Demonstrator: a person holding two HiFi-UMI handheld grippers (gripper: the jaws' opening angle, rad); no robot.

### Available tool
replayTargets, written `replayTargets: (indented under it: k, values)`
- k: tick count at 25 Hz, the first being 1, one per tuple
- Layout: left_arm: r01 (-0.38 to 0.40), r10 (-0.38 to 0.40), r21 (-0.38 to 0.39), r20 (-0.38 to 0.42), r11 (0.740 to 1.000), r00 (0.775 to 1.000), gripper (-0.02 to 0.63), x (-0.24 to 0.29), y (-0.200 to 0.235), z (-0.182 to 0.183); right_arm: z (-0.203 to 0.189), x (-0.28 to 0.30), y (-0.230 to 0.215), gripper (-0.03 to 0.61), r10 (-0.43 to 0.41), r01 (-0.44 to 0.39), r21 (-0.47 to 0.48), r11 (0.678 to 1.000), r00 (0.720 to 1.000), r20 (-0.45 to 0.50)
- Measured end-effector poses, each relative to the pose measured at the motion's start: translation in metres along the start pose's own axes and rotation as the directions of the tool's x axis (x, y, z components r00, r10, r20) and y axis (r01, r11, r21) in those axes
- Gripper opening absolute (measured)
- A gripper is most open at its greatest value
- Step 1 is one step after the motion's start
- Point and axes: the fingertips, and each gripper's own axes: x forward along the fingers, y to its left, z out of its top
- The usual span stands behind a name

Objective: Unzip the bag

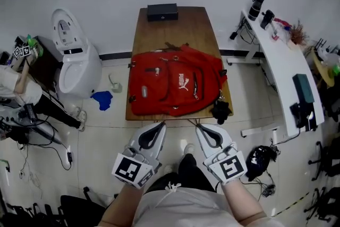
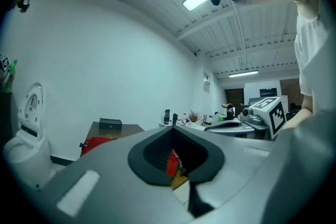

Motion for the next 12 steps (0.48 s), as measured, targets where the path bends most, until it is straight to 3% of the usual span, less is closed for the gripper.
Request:
replayTargets:
  k: [5, 12]
  values:
    - [-0.003, 0.003, -0.026, -0.019, 1.000, 1.000, 0.006, -0.027, -0.024, -0.013, 0.001, -0.023, 0.022, 0.006, 0.003, -0.003, 0.025, 1.000, 1.000, 0.004]
    - [0.001, 0.000, 0.008, -0.014, 1.000, 1.000, 0.006, -0.032, -0.058, -0.014, -0.001, -0.046, 0.028, 0.006, 0.030, -0.030, 0.029, 0.999, 1.000, 0.007]
